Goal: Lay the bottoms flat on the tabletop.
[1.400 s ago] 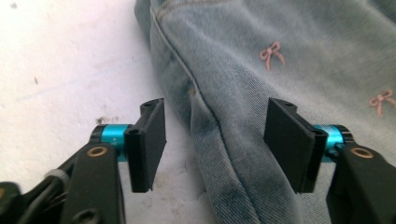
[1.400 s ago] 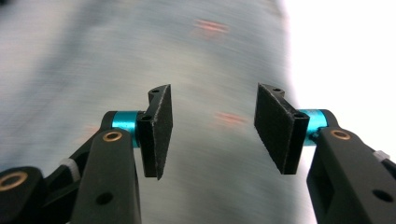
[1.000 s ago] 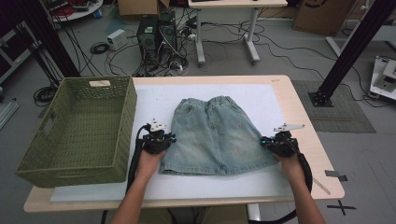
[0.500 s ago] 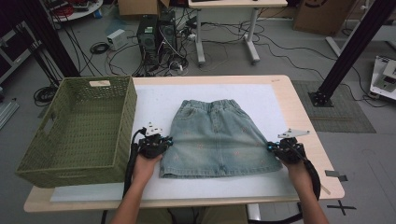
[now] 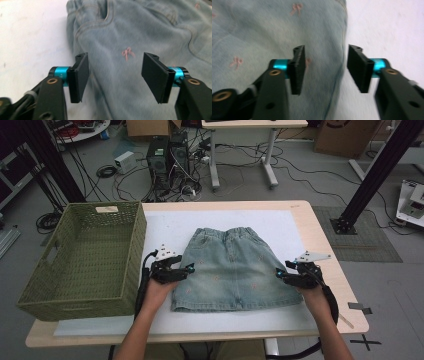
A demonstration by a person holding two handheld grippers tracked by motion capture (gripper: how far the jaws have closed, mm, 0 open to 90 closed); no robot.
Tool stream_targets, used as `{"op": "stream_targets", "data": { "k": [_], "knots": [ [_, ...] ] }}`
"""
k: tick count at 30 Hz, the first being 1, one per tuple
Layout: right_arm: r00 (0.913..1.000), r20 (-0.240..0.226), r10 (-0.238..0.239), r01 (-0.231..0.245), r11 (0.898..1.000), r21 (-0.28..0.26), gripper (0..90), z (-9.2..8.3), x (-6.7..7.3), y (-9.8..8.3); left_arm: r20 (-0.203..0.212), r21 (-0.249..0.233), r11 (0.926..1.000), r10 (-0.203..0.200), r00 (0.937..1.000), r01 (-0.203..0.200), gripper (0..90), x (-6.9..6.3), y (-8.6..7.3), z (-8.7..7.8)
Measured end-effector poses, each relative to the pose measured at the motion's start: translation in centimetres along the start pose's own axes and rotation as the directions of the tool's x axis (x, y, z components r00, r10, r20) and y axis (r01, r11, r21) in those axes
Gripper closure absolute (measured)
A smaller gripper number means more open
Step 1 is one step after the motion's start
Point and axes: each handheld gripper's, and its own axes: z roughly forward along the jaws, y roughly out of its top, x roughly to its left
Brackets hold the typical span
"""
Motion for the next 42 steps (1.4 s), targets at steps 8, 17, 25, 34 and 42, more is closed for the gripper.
{"op": "stream_targets", "data": {
  "k": [8,17,25,34,42],
  "knots": [
    [0.9991,-0.043,-0.004,0.002,0.998,-0.059,30.8,0.9,-1.3,1.5,0.060,-0.043,0.9984,0.041,0.9973,-0.039,31.8,0.1,2.2,1.1],
    [0.9986,-0.052,0.012,-0.016,0.997,-0.079,21.0,2.5,-2.7,2.9,0.041,-0.051,0.9982,0.033,0.9986,-0.030,32.4,1.0,3.7,2.8],
    [0.9985,-0.047,0.028,-0.030,0.998,-0.052,23.4,4.5,-3.4,4.0,-0.009,-0.023,0.9994,-0.025,0.9996,0.025,33.8,2.8,2.8,4.1],
    [0.9968,-0.077,0.019,-0.017,1.000,0.020,39.6,7.3,-3.2,5.9,-0.051,0.035,0.9989,-0.028,0.9983,0.030,39.7,3.4,1.9,5.7],
    [0.9871,-0.122,0.103,-0.089,0.989,0.116,66.3,9.0,-3.3,5.5,-0.077,0.158,0.9871,-0.009,0.9970,0.021,63.8,2.9,2.1,6.6]
  ]
}}
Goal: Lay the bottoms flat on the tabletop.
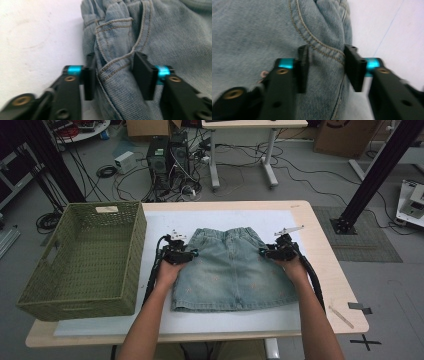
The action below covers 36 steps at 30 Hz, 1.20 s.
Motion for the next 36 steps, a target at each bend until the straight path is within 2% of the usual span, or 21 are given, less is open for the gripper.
{"op": "stream_targets", "data": {
  "k": [2,4,6,11,18,21,23,25,26,28,29,30,32,33,34,36],
  "knots": [
    [0.9996,-0.022,0.018,-0.018,1.000,-0.011,79.6,-0.1,-0.1,-0.2,-0.002,0.003,0.9999,-0.013,0.9999,0.013,71.4,-0.2,0.0,0.0],
    [0.9993,-0.016,0.033,-0.033,0.999,-0.021,83.3,-0.2,-0.1,-0.4,-0.010,-0.008,0.9993,-0.038,0.9992,0.038,78.1,-0.3,-0.1,-0.1],
    [0.9986,-0.005,0.053,-0.053,0.998,-0.027,84.1,-0.4,-0.2,-0.6,-0.018,-0.013,0.9986,-0.052,0.9985,0.052,80.9,-0.2,-0.2,-0.3],
    [0.9972,0.038,0.064,-0.062,0.997,-0.051,84.6,-1.1,-0.1,-1.6,-0.027,-0.035,0.9964,-0.079,0.9965,0.078,82.0,-0.2,-0.6,-0.8],
    [0.9933,0.115,0.002,0.003,0.999,-0.038,84.8,-1.4,0.5,-1.5,-0.039,-0.049,0.9968,-0.065,0.9971,0.064,82.4,-0.4,-0.9,-1.2],
    [0.9895,0.144,-0.012,0.016,1.000,-0.025,84.7,-1.3,0.8,-1.4,-0.037,-0.046,0.9974,-0.056,0.9977,0.054,82.3,-0.4,-0.9,-1.2],
    [0.9894,0.145,-0.010,0.014,1.000,-0.027,84.4,-1.2,0.8,-1.4,-0.027,-0.046,0.9977,-0.050,0.9984,0.049,82.0,-0.3,-0.9,-1.2],
    [0.9914,0.130,0.011,-0.006,0.999,-0.037,82.4,-1.2,0.7,-1.5,-0.021,-0.056,0.9977,-0.040,0.9990,0.039,80.4,-0.3,-0.9,-1.2],
    [0.9921,0.123,0.024,-0.019,0.999,-0.042,78.1,-1.1,0.6,-1.5,-0.024,-0.058,0.9979,-0.029,0.9993,0.028,77.4,-0.3,-0.9,-1.3],
    [0.9903,0.123,0.065,-0.058,0.997,-0.059,61.6,-1.2,0.4,-1.6,-0.026,-0.070,0.9975,-0.005,0.9996,0.003,67.4,-0.2,-1.0,-1.5],
    [0.9900,0.119,0.075,-0.067,0.995,-0.071,55.9,-1.3,0.3,-1.5,-0.022,-0.082,0.9966,-0.012,0.9997,0.011,62.5,-0.1,-1.0,-1.7],
    [0.9897,0.125,0.069,-0.058,0.994,-0.091,50.4,-1.6,0.3,-1.4,-0.014,-0.089,0.9959,-0.016,0.9998,0.014,57.1,0.1,-1.1,-1.9],
    [0.9890,0.144,0.034,-0.013,0.990,-0.140,46.9,-2.4,0.7,-1.0,-0.014,-0.113,0.9932,-0.030,0.9994,0.028,49.5,0.4,-1.0,-2.3],
    [0.9905,0.135,0.024,-0.001,0.985,-0.171,46.4,-2.8,0.8,-0.8,-0.005,-0.132,0.9904,-0.043,0.9991,0.042,48.1,0.4,-1.0,-2.5],
    [0.9933,0.112,0.027,-0.004,0.979,-0.202,45.8,-3.1,1.0,-0.5,0.005,-0.144,0.9889,-0.038,0.9993,0.038,48.0,0.5,-1.0,-2.7],
    [0.9962,0.085,0.017,0.002,0.975,-0.220,43.3,-3.4,1.3,0.1,0.020,-0.164,0.9862,-0.022,0.9996,0.025,48.0,0.2,-0.9,-2.9]
  ]
}}
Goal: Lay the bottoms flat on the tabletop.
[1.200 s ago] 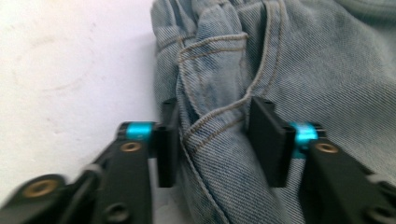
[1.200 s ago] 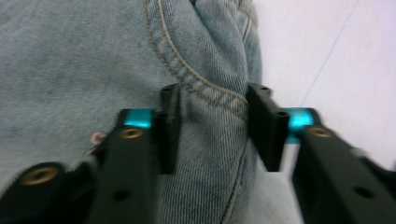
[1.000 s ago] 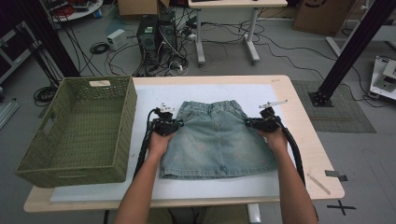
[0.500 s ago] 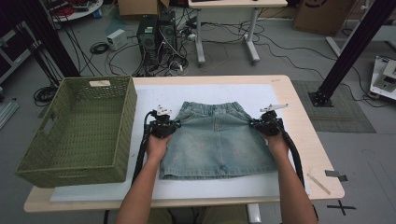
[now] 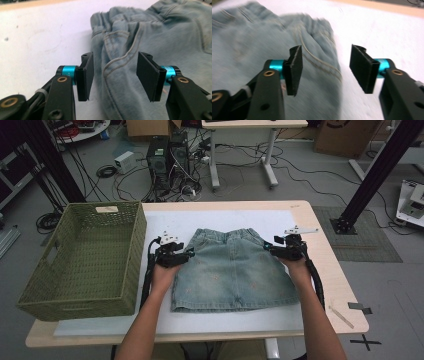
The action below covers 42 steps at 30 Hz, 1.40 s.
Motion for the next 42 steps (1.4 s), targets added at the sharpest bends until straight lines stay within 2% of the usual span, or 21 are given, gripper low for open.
{"op": "stream_targets", "data": {
  "k": [4,5,6,8,10,13,16,19,20,27,30,32,33,34,35,36,37,39,41,42],
  "knots": [
    [0.9963,-0.073,-0.045,0.045,0.999,0.001,42.1,0.7,1.4,1.3,0.023,-0.023,0.9997,0.014,0.9996,-0.014,45.9,-0.4,0.2,-0.2],
    [0.9941,-0.100,-0.040,0.041,0.999,-0.001,41.6,1.0,1.9,1.6,0.020,-0.028,0.9995,0.017,0.9996,-0.017,45.4,-0.4,0.3,-0.3],
    [0.9884,-0.142,-0.055,0.056,0.998,0.004,41.2,1.6,2.7,2.0,0.018,-0.027,0.9994,0.020,0.9997,-0.019,45.3,-0.4,0.3,-0.3],
    [0.9845,-0.159,-0.075,0.080,0.996,0.027,41.2,2.5,3.7,2.5,0.010,-0.028,0.9995,0.017,0.9998,-0.017,44.7,-0.3,0.2,-0.5],
    [0.9831,-0.155,-0.097,0.109,0.991,0.072,41.4,3.8,4.8,2.9,0.006,-0.029,0.9995,0.013,0.9999,-0.012,44.8,-0.2,0.2,-0.7],
    [0.9811,-0.148,-0.124,0.140,0.985,0.099,47.8,5.4,6.5,3.3,-0.002,-0.027,0.9996,0.006,1.0000,-0.006,44.8,0.2,0.0,-1.0],
    [0.9749,-0.115,-0.191,0.206,0.968,0.141,55.1,6.7,7.6,3.4,-0.002,-0.024,0.9997,0.001,1.0000,-0.001,44.8,0.5,-0.1,-1.2],
    [0.9726,-0.099,-0.210,0.226,0.955,0.191,59.1,7.4,7.7,3.0,-0.003,-0.023,0.9997,0.000,1.0000,0.000,44.9,0.5,-0.1,-1.3],
    [0.9707,-0.094,-0.221,0.237,0.948,0.214,60.1,7.6,7.7,2.8,-0.002,-0.022,0.9998,-0.001,1.0000,0.001,44.9,0.5,-0.1,-1.3],
    [0.9559,-0.085,-0.281,0.294,0.925,0.241,65.4,7.7,7.8,1.6,-0.004,-0.010,0.9999,-0.007,1.0000,0.007,44.7,0.5,-0.2,-1.1],
    [0.9610,-0.092,-0.261,0.275,0.935,0.226,65.7,7.5,7.5,0.9,-0.006,0.000,0.9996,-0.028,0.9996,0.028,43.4,0.6,-0.3,-0.9],
    [0.9571,-0.098,-0.273,0.288,0.931,0.223,65.2,7.4,7.5,0.9,-0.002,0.019,0.9991,-0.037,0.9993,0.037,42.4,0.5,-0.5,-0.7],
    [0.9546,-0.094,-0.283,0.297,0.929,0.221,62.4,7.4,7.6,0.9,-0.001,0.037,0.9986,-0.038,0.9993,0.038,42.2,0.5,-0.5,-0.5],
    [0.9554,-0.096,-0.279,0.294,0.931,0.215,55.2,7.2,7.7,1.0,0.000,0.054,0.9978,-0.039,0.9992,0.039,41.4,0.5,-0.6,-0.4],
    [0.9606,-0.108,-0.256,0.273,0.942,0.195,49.5,6.8,7.6,1.2,-0.004,0.066,0.9971,-0.036,0.9993,0.037,41.3,0.5,-0.7,-0.3],
    [0.9689,-0.126,-0.213,0.232,0.959,0.162,45.0,6.2,7.3,1.4,-0.011,0.077,0.9962,-0.039,0.9992,0.040,41.3,0.4,-0.7,-0.3],
    [0.9723,-0.133,-0.192,0.209,0.969,0.129,44.2,5.5,7.0,1.5,-0.009,0.088,0.9953,-0.040,0.9992,0.041,41.3,0.5,-0.8,-0.3],
    [0.9793,-0.123,-0.160,0.169,0.983,0.066,43.4,3.9,6.0,1.7,-0.015,0.114,0.9926,-0.043,0.9990,0.044,42.4,0.5,-0.8,-0.2],
    [0.9872,-0.095,-0.128,0.131,0.991,0.020,43.7,2.3,4.8,1.5,-0.009,0.127,0.9910,-0.041,0.9991,0.042,45.9,0.4,-0.9,-0.2],
    [0.9901,-0.079,-0.116,0.117,0.993,0.016,44.4,1.6,4.1,1.4,-0.008,0.133,0.9904,-0.035,0.9993,0.036,48.3,0.3,-0.9,-0.1]
  ]
}}
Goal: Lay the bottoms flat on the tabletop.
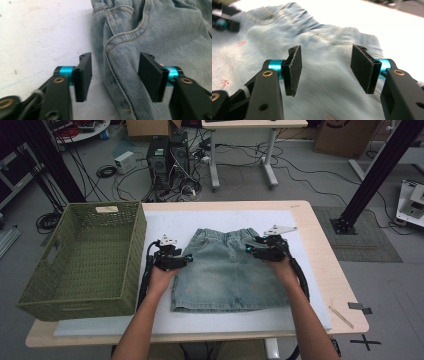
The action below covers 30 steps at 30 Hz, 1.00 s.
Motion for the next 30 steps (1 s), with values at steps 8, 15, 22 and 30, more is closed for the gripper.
{"op": "stream_targets", "data": {
  "k": [8,15,22,30],
  "knots": [
    [0.9932,0.082,0.083,-0.094,0.985,0.144,56.2,-2.3,-3.1,-3.3,0.009,0.036,0.9991,0.020,0.9998,-0.021,66.5,-0.6,-0.2,0.3],
    [0.9849,0.091,0.148,-0.164,0.963,0.213,65.3,-2.2,-3.8,-4.5,0.015,0.042,0.9988,0.024,0.9996,-0.025,81.1,-0.9,-0.2,0.4],
    [0.9852,0.094,0.144,-0.161,0.962,0.222,84.3,-2.4,-3.9,-5.1,-0.015,0.035,0.9988,0.036,0.9993,-0.035,82.7,-1.1,-0.3,0.2],
    [0.9860,0.151,0.070,-0.102,0.971,0.217,84.1,-2.5,-3.2,-5.1,-0.023,0.014,0.9990,0.042,0.9988,-0.042,82.7,-1.0,-0.5,-0.1]
  ]
}}
